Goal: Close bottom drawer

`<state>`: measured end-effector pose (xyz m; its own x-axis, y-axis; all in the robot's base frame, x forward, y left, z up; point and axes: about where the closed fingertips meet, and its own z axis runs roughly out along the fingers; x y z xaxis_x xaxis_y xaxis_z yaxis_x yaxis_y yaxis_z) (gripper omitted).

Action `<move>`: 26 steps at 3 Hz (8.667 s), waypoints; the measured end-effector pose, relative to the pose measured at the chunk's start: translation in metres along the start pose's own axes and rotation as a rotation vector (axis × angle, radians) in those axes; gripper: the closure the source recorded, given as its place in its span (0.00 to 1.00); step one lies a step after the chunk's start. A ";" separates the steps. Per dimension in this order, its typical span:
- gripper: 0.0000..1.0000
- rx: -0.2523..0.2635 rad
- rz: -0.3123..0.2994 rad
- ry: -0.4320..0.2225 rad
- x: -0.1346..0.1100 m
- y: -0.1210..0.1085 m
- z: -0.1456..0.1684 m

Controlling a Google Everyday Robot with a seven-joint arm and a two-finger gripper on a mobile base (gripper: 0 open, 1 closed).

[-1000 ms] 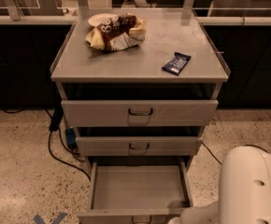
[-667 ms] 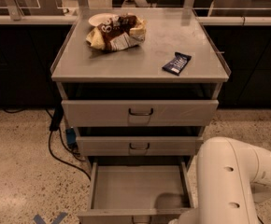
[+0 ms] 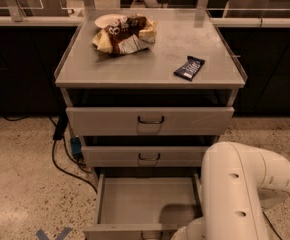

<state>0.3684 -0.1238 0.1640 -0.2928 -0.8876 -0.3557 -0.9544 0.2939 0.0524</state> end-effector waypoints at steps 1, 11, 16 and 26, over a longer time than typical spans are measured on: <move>1.00 0.035 -0.049 0.023 -0.017 -0.033 0.003; 1.00 0.105 -0.300 -0.100 -0.051 -0.120 0.038; 1.00 0.204 -0.448 -0.036 -0.069 -0.202 0.039; 1.00 0.515 -0.593 -0.050 -0.148 -0.270 -0.056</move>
Offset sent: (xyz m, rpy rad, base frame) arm 0.1131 0.0188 0.0089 -0.1372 -0.0939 0.1236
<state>0.6662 -0.0919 0.2546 0.2719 -0.9341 -0.2315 -0.7998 -0.0855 -0.5941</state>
